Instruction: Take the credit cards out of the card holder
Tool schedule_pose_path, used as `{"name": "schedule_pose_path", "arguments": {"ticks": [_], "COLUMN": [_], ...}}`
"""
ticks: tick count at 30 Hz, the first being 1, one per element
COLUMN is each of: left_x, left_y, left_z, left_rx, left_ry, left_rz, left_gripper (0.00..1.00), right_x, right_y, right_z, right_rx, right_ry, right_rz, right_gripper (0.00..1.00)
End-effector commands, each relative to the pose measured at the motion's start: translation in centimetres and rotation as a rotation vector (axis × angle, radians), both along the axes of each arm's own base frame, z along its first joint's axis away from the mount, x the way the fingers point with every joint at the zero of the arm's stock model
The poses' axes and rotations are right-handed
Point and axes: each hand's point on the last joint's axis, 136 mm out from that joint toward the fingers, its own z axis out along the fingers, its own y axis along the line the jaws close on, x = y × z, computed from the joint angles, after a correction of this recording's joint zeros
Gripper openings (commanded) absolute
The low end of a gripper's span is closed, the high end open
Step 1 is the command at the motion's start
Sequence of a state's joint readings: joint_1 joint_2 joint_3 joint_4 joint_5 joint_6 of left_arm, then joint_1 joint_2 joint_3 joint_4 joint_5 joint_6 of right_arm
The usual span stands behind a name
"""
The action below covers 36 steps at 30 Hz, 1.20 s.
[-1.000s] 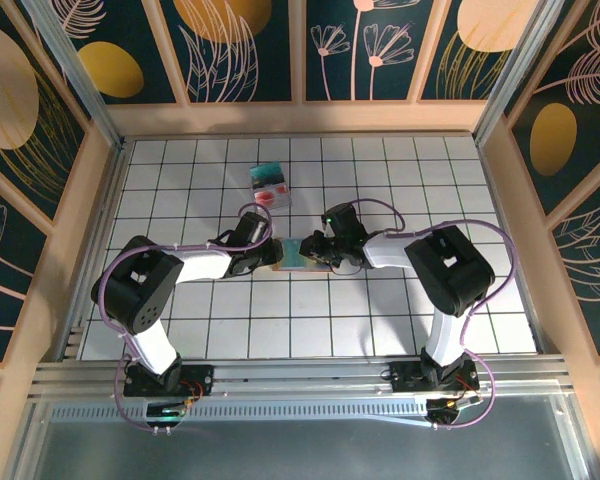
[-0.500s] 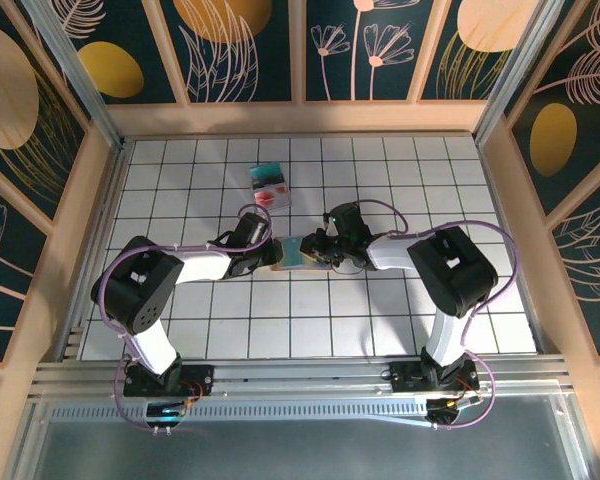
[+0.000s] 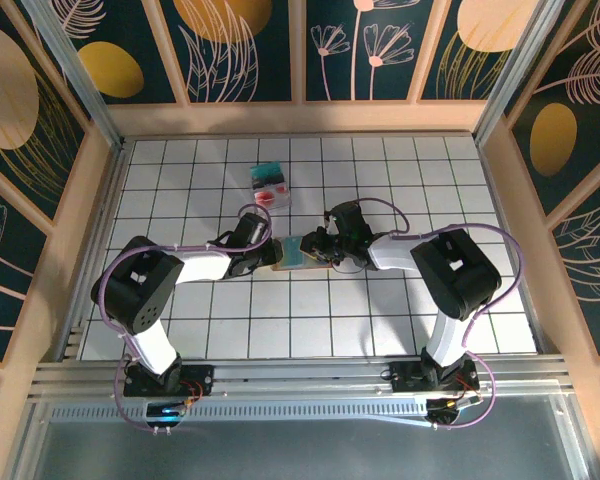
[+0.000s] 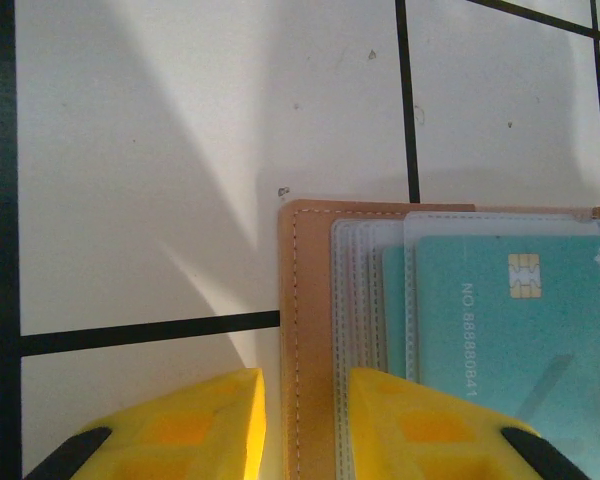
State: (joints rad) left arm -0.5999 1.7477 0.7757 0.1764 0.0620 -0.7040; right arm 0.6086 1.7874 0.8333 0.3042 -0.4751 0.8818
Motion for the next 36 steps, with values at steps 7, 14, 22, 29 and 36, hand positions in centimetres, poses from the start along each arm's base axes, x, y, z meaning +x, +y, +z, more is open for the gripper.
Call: {"name": "schedule_pose_path", "arguments": {"ticks": [7,14,22,29,36], "left_x": [-2.8,-2.9,-3.1,-3.3,-4.1], "left_y": [-0.8,-1.0,-1.2,-1.5,-2.3], "left_z": [-3.3,-3.4,-3.6,-3.6,-3.2], "left_rx": [-0.018,-0.026,-0.035,-0.044,-0.063], "left_ry": [0.128,0.133,0.144,0.149,0.154], "left_rz": [-0.067,-0.073,-0.08,-0.087,-0.096], "left_gripper": [0.29,0.29,0.29,0.29,0.29], "right_x": [-0.4,-0.4,-0.4,-0.2,-0.5], "right_y": [0.8,0.8,0.6,1.1,0.8], "right_z": [0.8,0.0,-1.3,-0.8,0.5], "right_rx": [0.082,0.131,0.113,0.159,0.2], "right_ry": [-0.004,0.019,0.032,0.014,-0.009], "right_rz": [0.02,0.007,-0.004,0.004,0.01], "right_gripper": [0.19,0.21,0.23,0.2,0.13]}}
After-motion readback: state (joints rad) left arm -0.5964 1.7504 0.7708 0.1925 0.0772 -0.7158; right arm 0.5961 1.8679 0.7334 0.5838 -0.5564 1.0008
